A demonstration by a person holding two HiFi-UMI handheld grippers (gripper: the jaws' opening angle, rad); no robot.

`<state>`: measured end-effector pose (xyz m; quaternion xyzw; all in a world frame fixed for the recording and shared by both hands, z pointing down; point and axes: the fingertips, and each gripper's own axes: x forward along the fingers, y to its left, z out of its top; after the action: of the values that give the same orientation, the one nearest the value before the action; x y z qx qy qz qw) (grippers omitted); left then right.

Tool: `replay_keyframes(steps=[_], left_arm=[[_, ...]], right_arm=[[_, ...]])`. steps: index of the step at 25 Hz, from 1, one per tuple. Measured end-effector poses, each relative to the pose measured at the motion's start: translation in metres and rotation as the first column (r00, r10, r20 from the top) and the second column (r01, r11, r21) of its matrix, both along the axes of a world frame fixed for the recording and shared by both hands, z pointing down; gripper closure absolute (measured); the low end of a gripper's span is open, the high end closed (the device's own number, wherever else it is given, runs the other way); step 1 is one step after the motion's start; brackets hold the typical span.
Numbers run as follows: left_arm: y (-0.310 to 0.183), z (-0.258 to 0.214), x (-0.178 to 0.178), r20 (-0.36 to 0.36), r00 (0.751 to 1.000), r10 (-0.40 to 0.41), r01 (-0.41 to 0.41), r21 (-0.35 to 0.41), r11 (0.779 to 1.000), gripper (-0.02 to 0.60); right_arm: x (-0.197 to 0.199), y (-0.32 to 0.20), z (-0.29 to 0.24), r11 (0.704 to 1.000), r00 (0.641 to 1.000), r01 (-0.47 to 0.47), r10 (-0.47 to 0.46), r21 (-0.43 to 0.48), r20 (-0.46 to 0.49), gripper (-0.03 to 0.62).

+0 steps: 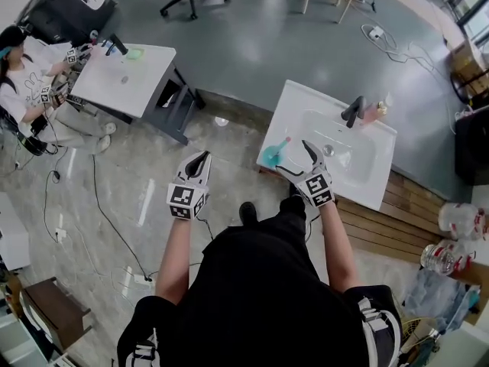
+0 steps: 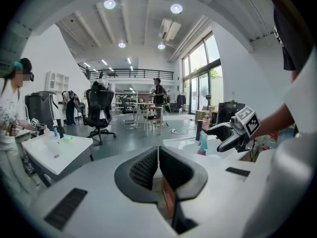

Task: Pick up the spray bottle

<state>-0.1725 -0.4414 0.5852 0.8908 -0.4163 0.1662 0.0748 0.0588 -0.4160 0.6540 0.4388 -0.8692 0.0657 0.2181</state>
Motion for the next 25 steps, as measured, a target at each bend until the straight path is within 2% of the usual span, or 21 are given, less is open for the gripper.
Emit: replay_keyframes(steps=[11,25], left_arm=[[-0.014,0.006,0.000,0.040,0.994,-0.099,0.100,-0.021,0.995,0.552],[-0.013,0.013,-0.016,0.063,0.988,-0.143,0.145,-0.032,0.989,0.552]], right_arm=[[-0.009,-0.032,0.022,0.994,0.994,0.107,-0.107,-0.017,0.023,0.091],[-0.025,-0.050,0.037,0.994,0.995,0.102,-0.102,0.022,-0.018,0.091]])
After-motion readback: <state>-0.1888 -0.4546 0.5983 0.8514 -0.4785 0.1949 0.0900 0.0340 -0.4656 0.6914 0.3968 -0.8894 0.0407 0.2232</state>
